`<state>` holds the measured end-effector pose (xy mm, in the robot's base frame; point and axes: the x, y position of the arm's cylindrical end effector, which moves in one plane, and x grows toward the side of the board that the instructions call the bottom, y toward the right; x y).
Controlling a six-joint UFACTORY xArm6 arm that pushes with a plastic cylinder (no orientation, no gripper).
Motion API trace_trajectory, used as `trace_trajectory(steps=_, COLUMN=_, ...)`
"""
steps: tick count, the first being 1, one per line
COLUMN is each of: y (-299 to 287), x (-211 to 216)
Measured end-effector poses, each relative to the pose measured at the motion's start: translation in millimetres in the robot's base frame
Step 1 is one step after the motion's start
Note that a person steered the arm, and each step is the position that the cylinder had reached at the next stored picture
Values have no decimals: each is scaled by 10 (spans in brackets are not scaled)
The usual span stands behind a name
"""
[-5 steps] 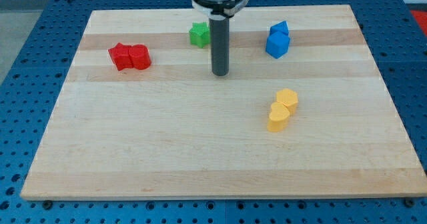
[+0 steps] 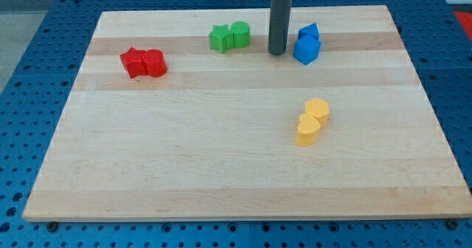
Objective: Move the blue cube towards the center right
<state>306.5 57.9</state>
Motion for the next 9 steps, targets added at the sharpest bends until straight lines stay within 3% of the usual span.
trace_trajectory(steps=1, y=54, x=-146)
trace_trajectory(steps=6, y=958, x=197)
trace_trajectory(steps=9, y=1050, x=562)
